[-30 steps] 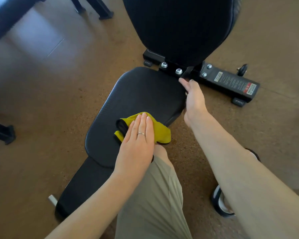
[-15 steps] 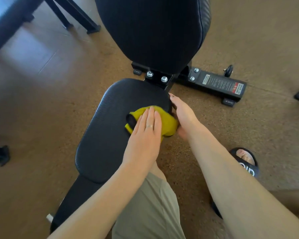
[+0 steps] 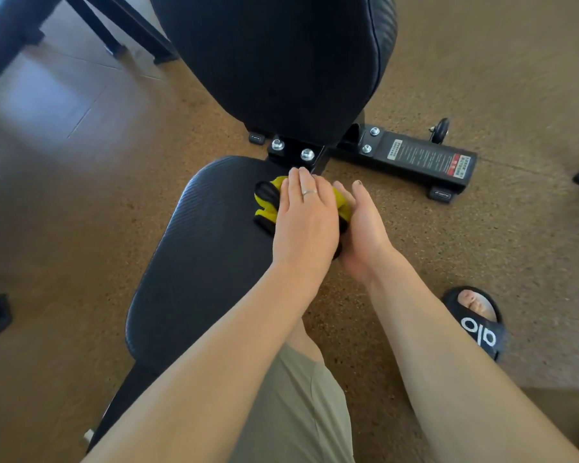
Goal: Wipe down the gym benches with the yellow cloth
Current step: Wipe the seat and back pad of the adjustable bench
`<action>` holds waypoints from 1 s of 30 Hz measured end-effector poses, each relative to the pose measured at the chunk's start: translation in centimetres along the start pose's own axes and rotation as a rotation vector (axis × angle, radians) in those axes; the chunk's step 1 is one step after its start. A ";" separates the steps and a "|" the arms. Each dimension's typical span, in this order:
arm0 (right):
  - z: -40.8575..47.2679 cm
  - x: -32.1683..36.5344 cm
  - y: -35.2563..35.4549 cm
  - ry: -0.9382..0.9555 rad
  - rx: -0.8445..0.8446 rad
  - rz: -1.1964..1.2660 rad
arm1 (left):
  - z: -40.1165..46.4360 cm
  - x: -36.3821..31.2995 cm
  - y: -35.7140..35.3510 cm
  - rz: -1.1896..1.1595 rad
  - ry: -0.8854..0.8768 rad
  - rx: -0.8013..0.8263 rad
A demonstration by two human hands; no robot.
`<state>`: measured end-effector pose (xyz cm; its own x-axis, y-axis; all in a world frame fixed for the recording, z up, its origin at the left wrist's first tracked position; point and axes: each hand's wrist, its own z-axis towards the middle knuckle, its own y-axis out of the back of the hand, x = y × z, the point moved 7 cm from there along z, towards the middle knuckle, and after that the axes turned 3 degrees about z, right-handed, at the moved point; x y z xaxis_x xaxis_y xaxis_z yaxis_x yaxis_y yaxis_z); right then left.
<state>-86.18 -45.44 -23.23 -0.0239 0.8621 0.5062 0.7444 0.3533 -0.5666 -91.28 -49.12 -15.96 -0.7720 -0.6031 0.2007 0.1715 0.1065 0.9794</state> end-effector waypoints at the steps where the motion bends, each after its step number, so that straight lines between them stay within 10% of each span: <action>1: 0.1 0.0 0.1 0.001 0.003 0.018 | 0.9 -0.2 -0.2 -0.012 0.014 0.015; 20: -3.0 0.6 -3.4 0.077 -0.149 -0.444 | -1.0 7.1 -0.5 -0.387 0.045 0.028; 26: -7.7 9.0 -5.9 0.578 -0.307 -0.683 | -6.4 8.3 1.6 -0.612 0.088 0.073; 30: -11.6 16.6 -8.5 0.921 -0.367 -0.607 | -3.5 10.7 5.7 -1.344 0.380 -0.102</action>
<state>-85.16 -38.30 -2.45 -0.0611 -0.0565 0.9965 0.9293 0.3610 0.0774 -96.44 -57.70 -8.30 -0.1715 -0.3730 -0.9119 -0.5012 -0.7638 0.4067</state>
